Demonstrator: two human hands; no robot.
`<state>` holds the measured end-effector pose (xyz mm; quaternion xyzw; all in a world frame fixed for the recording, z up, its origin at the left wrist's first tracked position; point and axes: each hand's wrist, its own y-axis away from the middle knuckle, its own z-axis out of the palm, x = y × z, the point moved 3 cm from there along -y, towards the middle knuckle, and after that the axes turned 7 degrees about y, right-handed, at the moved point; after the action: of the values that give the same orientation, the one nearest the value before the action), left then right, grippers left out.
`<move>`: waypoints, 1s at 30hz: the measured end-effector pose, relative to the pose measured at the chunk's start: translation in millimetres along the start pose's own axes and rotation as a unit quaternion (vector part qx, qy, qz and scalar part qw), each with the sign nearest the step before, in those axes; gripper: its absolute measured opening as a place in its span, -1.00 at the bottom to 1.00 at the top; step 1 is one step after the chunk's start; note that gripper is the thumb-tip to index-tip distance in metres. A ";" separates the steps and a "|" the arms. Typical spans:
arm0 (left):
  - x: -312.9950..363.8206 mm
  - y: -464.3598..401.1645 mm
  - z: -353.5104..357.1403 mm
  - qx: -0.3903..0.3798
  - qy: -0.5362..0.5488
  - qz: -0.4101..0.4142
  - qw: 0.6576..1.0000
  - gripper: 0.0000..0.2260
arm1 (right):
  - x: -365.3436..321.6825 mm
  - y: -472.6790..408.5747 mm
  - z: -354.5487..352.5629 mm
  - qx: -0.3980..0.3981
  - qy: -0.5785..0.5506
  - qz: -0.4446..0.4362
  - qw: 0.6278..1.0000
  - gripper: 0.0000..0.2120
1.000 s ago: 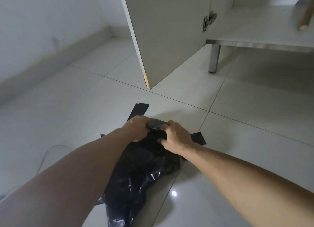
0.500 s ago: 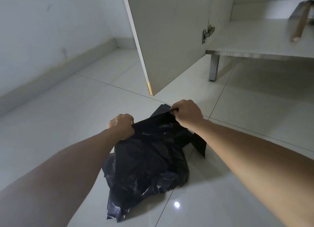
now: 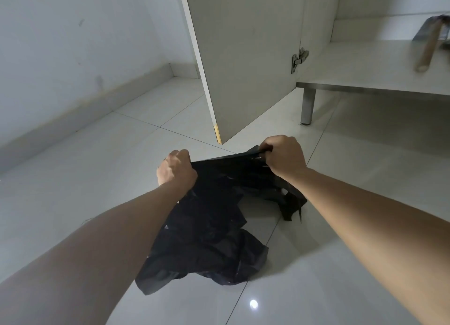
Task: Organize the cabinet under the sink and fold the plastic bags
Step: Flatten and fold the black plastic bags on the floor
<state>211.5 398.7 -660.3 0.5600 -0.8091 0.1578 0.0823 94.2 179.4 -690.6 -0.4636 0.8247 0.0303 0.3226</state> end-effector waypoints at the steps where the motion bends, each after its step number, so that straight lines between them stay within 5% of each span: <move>1: 0.4 -0.5 -0.4 0.015 0.031 -0.012 0.999 -0.80 | 1.9 -0.3 -0.6 0.000 -0.001 0.004 1.000 -0.78; 6: 10.7 0.0 -0.2 0.057 0.255 -0.069 0.963 -0.72 | 0.5 1.8 -0.8 -0.046 0.007 0.006 0.999 -0.81; 10: 34.5 6.5 2.2 0.062 0.338 -0.014 0.939 -0.65 | -12.8 4.0 5.9 -0.071 0.038 -0.025 0.996 -0.71; 15: 40.6 9.0 17.3 0.025 0.301 0.082 0.950 -0.78 | -11.1 -5.9 -14.3 0.008 0.078 0.047 0.996 -0.80; 18: 30.8 11.2 29.0 -0.027 0.171 0.118 0.978 -0.80 | -4.0 -12.6 -32.5 0.052 0.100 0.066 0.991 -0.77; 21: 25.7 14.4 26.1 -0.017 0.100 0.095 0.990 -0.85 | 6.7 -18.8 -44.6 0.070 0.106 0.089 0.988 -0.75; 24: 30.9 14.4 19.6 -0.010 0.138 0.082 0.987 -0.85 | 14.4 -17.1 -60.5 0.100 0.090 0.120 0.984 -0.83; 27: 52.8 21.0 12.1 -0.001 0.225 0.117 0.967 -0.83 | 20.9 -16.6 -75.7 0.097 -0.032 0.181 0.978 -0.72; 30: 88.5 37.5 9.0 0.010 0.278 0.192 0.941 -0.79 | 32.9 -21.7 -90.0 0.036 -0.232 0.271 0.933 -0.61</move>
<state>145.1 329.8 -647.5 0.3292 -0.8444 0.3282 0.2662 53.9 111.1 -632.6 -0.1905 0.8216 0.1934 0.5012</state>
